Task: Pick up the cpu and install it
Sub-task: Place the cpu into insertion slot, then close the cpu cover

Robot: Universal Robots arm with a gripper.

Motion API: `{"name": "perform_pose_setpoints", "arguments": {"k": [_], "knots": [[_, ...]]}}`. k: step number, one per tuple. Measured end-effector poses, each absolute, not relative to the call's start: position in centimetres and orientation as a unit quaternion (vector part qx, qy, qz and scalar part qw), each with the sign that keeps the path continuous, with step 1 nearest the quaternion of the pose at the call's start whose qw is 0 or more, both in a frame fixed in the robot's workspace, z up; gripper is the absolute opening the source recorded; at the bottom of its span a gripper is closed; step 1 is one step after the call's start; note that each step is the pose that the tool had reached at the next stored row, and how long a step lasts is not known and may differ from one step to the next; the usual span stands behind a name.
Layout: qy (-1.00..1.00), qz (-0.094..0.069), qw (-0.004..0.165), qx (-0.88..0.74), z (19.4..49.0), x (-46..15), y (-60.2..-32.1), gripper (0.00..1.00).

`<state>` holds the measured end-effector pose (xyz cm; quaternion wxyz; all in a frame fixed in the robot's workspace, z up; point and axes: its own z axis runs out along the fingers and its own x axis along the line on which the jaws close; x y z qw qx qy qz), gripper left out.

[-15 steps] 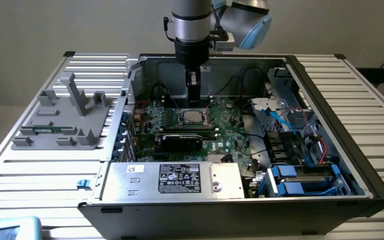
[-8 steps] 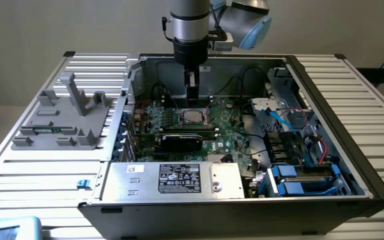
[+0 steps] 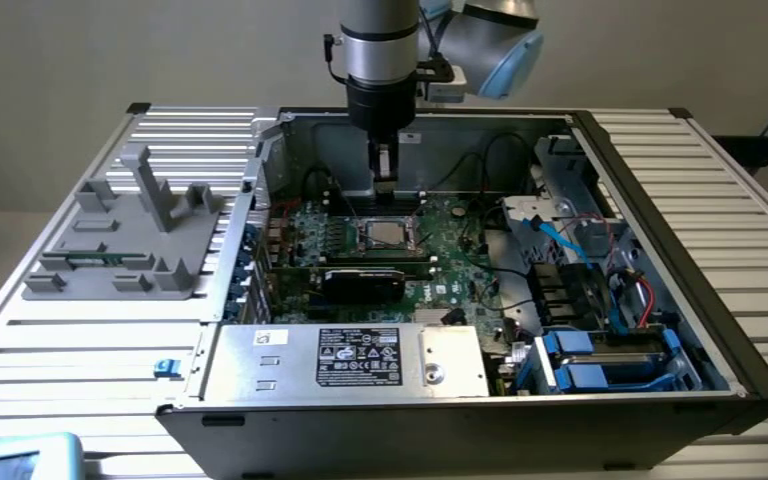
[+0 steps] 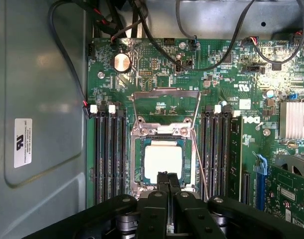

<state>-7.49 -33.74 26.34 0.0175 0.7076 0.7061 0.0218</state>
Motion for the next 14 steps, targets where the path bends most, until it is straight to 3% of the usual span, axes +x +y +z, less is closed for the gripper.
{"name": "perform_pose_setpoints", "arguments": {"k": [14], "knots": [[0.706,0.022,0.017,0.708,26.34,-7.49,-33.76,0.11]]}}
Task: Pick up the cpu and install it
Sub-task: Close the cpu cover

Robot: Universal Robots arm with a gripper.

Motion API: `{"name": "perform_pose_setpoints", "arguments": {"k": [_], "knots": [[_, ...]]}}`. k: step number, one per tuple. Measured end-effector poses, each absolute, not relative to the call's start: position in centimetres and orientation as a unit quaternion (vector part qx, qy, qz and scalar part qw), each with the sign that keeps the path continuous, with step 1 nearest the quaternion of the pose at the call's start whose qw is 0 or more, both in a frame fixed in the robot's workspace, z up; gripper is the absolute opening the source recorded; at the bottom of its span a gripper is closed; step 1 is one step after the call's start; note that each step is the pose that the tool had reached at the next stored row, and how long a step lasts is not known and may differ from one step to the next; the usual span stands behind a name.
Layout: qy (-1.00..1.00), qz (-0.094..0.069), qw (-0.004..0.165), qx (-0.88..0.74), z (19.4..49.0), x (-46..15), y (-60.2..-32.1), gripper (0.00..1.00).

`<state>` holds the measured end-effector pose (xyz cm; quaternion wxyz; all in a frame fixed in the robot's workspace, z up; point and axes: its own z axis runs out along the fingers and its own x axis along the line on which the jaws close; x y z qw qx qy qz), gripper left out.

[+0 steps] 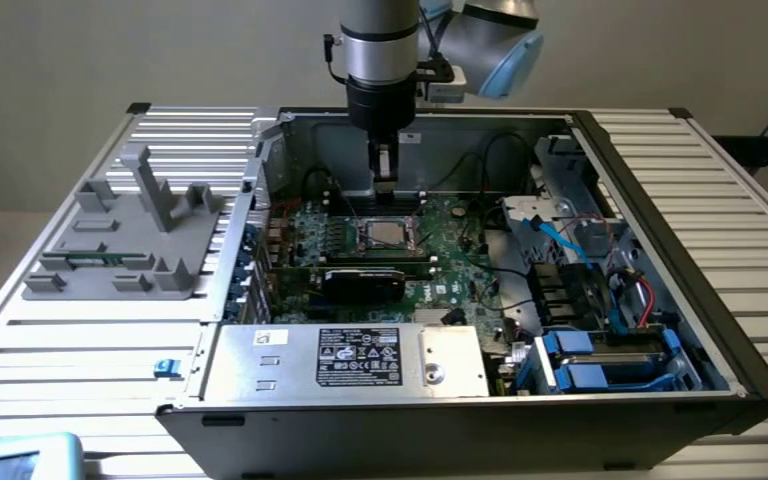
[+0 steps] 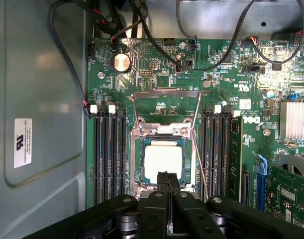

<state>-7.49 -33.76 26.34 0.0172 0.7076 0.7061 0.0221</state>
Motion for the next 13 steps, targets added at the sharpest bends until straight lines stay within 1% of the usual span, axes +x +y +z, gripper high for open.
{"name": "perform_pose_setpoints", "arguments": {"k": [6,11,13], "knots": [[0.706,0.021,0.016,0.708,26.32,-7.81,-33.76,0.11],[0.707,-0.003,-0.007,0.708,26.27,-8.12,-33.76,0.11],[0.707,-0.007,-0.01,0.707,26.14,-8.2,-33.76,0.11]]}}
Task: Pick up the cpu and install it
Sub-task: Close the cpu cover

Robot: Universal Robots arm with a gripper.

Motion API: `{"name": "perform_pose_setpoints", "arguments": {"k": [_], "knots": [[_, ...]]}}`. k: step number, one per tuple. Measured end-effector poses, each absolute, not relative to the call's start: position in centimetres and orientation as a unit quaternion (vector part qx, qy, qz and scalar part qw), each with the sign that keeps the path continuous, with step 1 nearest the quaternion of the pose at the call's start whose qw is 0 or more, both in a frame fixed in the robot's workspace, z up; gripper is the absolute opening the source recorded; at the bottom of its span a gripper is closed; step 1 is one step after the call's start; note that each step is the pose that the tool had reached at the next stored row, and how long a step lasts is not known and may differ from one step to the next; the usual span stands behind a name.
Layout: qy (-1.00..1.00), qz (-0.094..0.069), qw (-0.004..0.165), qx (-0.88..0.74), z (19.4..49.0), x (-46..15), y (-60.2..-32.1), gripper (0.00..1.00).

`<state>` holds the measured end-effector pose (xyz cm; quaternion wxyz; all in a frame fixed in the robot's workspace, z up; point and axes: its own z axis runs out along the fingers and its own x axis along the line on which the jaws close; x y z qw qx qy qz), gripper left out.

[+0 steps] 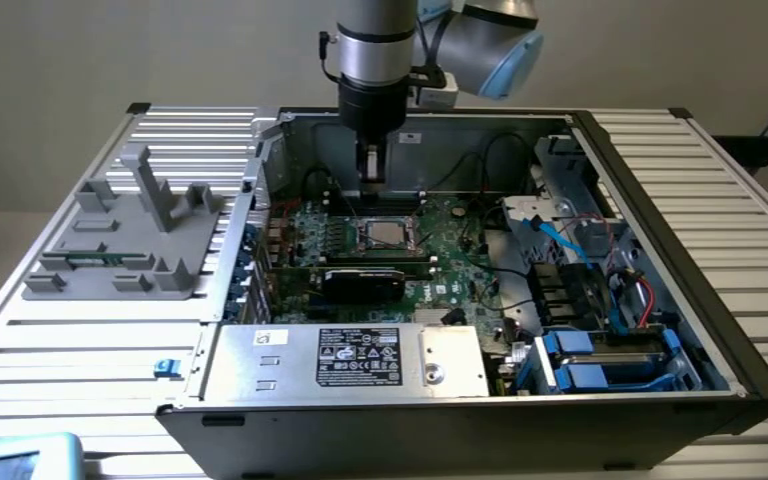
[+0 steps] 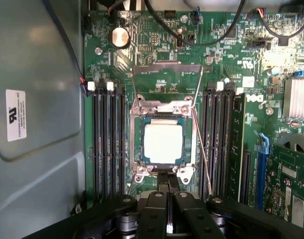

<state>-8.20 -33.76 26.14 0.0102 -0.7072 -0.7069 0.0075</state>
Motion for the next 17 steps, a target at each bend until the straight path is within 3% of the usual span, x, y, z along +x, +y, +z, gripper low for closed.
{"name": "perform_pose_setpoints", "arguments": {"k": [17], "knots": [[-0.708,0.029,-0.012,-0.706,24.5,-8.7,-33.8,0.11]]}}
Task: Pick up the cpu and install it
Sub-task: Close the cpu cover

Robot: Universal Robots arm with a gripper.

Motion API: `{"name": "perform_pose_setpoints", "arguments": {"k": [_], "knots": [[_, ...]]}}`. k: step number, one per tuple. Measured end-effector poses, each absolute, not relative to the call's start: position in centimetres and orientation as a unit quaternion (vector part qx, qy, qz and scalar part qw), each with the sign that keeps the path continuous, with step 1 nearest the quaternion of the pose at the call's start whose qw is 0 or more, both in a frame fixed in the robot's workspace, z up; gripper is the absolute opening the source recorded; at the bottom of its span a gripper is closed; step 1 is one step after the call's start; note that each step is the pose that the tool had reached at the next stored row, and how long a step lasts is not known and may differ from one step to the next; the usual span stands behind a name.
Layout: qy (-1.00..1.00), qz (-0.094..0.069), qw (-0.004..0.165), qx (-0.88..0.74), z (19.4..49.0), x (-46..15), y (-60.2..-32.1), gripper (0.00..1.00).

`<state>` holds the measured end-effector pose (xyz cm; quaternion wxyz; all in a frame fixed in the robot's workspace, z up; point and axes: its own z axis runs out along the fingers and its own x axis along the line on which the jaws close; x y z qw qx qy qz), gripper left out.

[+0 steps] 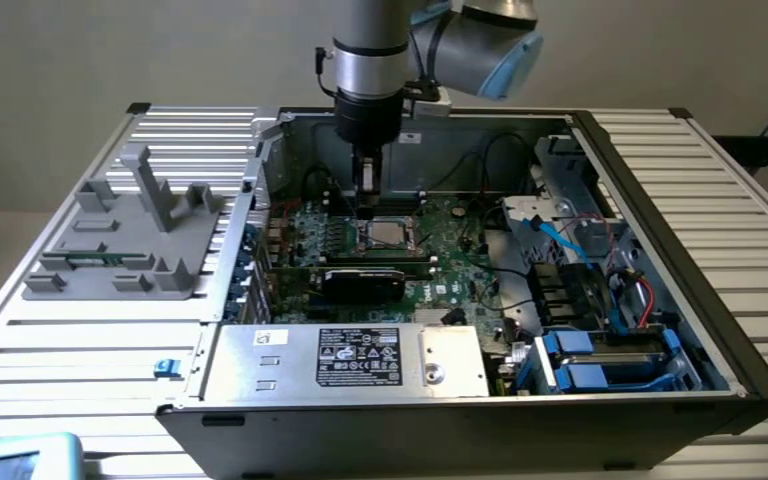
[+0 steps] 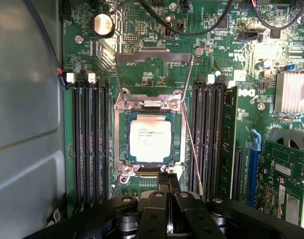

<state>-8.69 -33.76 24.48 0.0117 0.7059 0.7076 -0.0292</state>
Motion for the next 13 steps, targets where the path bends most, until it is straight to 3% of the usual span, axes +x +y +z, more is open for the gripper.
{"name": "perform_pose_setpoints", "arguments": {"k": [13], "knots": [[0.708,-0.028,0.012,0.706,22.2,-9.5,-33.8,0.11]]}}
